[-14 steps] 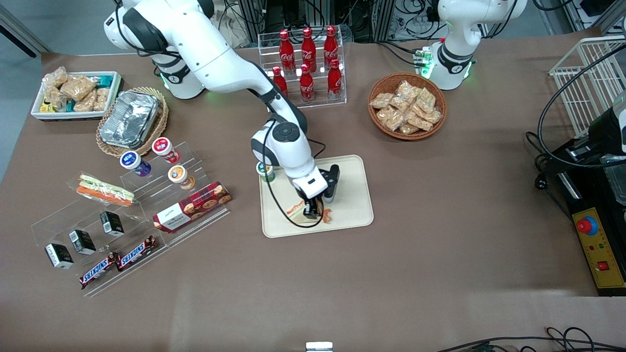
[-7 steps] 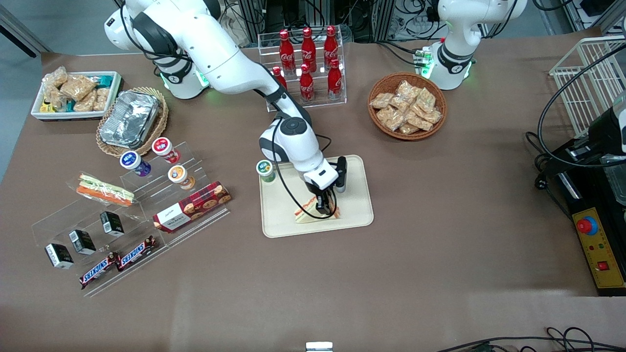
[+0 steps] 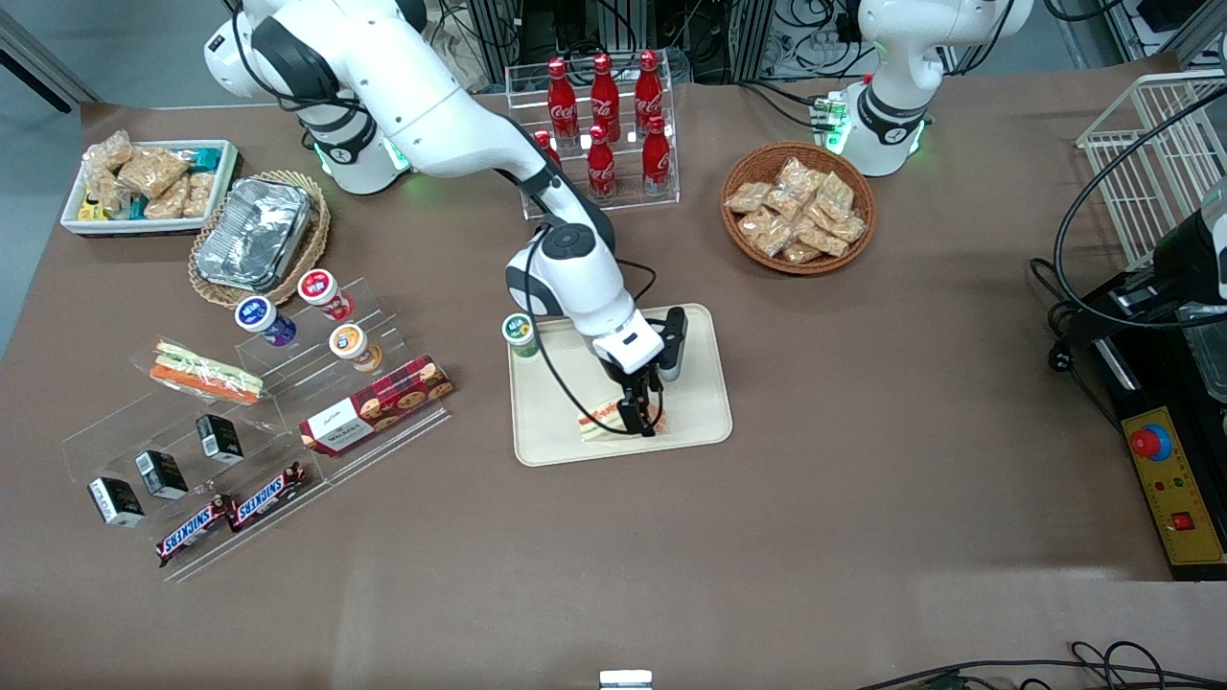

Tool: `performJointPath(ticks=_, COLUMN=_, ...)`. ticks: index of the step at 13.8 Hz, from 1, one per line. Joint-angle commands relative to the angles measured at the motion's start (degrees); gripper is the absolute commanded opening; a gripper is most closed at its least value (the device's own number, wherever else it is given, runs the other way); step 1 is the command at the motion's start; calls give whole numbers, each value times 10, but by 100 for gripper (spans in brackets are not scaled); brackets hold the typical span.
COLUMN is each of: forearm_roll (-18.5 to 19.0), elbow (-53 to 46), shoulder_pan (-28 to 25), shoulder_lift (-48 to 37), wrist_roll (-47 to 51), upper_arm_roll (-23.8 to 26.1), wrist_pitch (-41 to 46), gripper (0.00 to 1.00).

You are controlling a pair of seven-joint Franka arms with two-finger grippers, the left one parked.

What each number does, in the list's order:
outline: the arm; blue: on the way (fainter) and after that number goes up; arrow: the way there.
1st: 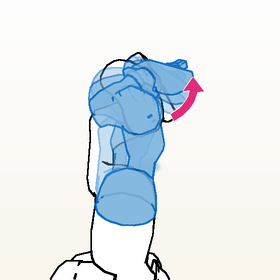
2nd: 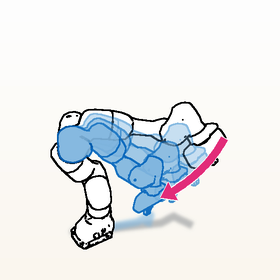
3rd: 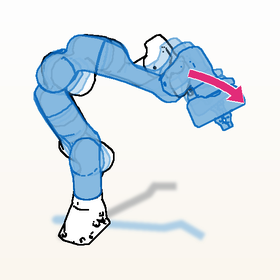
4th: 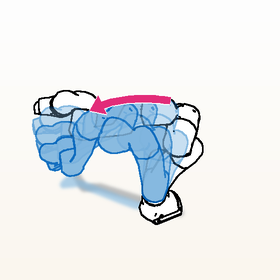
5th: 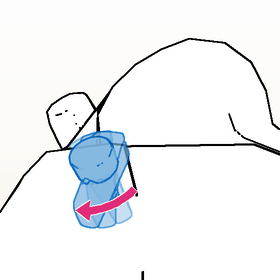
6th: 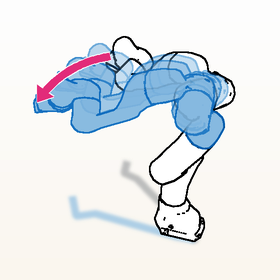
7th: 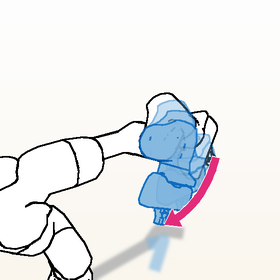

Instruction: Place sandwich on tray

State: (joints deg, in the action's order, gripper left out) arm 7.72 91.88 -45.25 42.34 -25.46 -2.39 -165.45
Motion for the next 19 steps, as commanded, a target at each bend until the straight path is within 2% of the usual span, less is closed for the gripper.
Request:
performJointPath(ticks=1, forearm_roll=-68, elbow=72, shoulder_pan=10, shoulder_lift=-93, wrist_roll=20, upper_arm_roll=0, wrist_pitch=76, gripper=99)
performJointPath(ticks=4, forearm_roll=-76, elbow=68, shoulder_pan=62, shoulder_lift=-172, wrist_roll=36, upper_arm_roll=0, wrist_pitch=265, gripper=99)
performJointPath(ticks=7, forearm_roll=-82, elbow=67, shoulder_pan=145, shoulder_lift=-243, wrist_roll=53, upper_arm_roll=4, wrist_pitch=404, gripper=99)
performJointPath(ticks=9, forearm_roll=-108, elbow=66, shoulder_pan=224, shoulder_lift=-280, wrist_roll=53, upper_arm_roll=4, wrist_pitch=477, gripper=99)
performJointPath(ticks=14, forearm_roll=-101, elbow=65, shoulder_pan=381, shoulder_lift=-342, wrist_roll=58, upper_arm_roll=2, wrist_pitch=579, gripper=99)
performJointPath(ticks=17, forearm_roll=-99, elbow=64, shoulder_pan=449, shoulder_lift=-385, wrist_roll=46, upper_arm_roll=1, wrist_pitch=629, gripper=99)
performJointPath(ticks=19, forearm_roll=-98, elbow=68, shoulder_pan=485, shoulder_lift=-411, wrist_roll=42, upper_arm_roll=-1, wrist_pitch=632, gripper=99)
